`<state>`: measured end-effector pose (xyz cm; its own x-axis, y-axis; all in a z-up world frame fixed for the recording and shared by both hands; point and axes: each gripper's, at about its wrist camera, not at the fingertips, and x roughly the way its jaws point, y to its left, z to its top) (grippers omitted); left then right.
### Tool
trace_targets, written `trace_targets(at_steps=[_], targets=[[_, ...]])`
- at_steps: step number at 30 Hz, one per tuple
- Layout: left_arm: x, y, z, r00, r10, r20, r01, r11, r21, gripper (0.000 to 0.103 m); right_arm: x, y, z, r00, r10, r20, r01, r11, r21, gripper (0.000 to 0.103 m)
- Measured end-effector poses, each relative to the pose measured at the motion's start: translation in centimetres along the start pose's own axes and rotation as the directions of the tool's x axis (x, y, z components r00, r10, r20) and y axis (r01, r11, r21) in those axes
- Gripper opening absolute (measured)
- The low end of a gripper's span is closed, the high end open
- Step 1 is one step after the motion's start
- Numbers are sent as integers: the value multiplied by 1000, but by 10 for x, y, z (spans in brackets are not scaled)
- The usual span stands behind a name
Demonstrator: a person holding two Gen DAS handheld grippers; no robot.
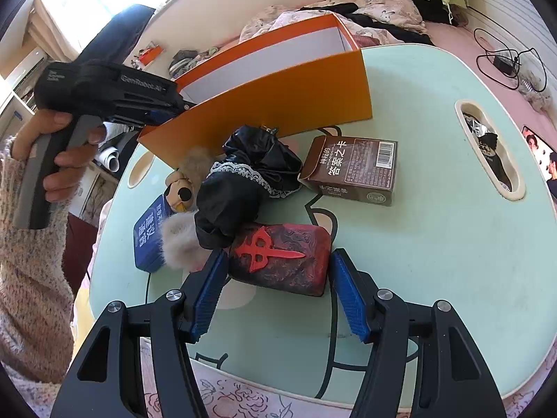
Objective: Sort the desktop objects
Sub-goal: 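Reach into the box and grasp the clear plastic bag with the left gripper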
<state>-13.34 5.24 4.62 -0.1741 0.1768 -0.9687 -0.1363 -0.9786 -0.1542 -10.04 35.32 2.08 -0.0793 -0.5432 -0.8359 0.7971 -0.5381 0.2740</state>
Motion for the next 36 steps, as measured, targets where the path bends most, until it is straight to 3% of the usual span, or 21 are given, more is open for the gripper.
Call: trace_targets(at_steps=[6, 13, 15, 17, 22, 24, 25, 30, 36], targets=[[-9, 5, -1, 999, -44, 28, 43, 998, 36, 4, 0, -1, 0, 1000, 7, 2, -7, 1000, 12, 62], [-58, 21, -5, 975, -145, 167, 144, 989, 19, 2, 0, -1, 1, 1000, 7, 4, -7, 1000, 21, 62], [-57, 19, -2, 979, -144, 146, 143, 990, 16, 6, 0, 0, 1, 1000, 5, 4, -5, 1000, 22, 62], [-44, 21, 2, 988, -125, 92, 127, 992, -18, 20, 0, -1, 1, 1000, 8, 21, -10, 997, 76, 62], [0, 11, 9, 993, -98, -65, 99, 995, 4, 22, 0, 0, 1, 1000, 9, 27, -11, 996, 92, 62], [12, 11, 10, 992, -81, -94, 82, 997, 10, 26, 0, -1, 1, 1000, 10, 29, -13, 995, 99, 62], [15, 12, 12, 988, -110, -106, 111, 994, 5, 27, 0, -1, 1, 1000, 10, 29, -13, 995, 101, 62], [19, 20, 14, 968, -208, -136, 208, 978, -21, 24, 0, -1, 1, 999, 11, 36, -15, 994, 109, 62], [18, 26, 9, 956, -277, -91, 275, 961, -37, 20, -1, -2, 1, 999, 15, 41, -20, 993, 117, 62]])
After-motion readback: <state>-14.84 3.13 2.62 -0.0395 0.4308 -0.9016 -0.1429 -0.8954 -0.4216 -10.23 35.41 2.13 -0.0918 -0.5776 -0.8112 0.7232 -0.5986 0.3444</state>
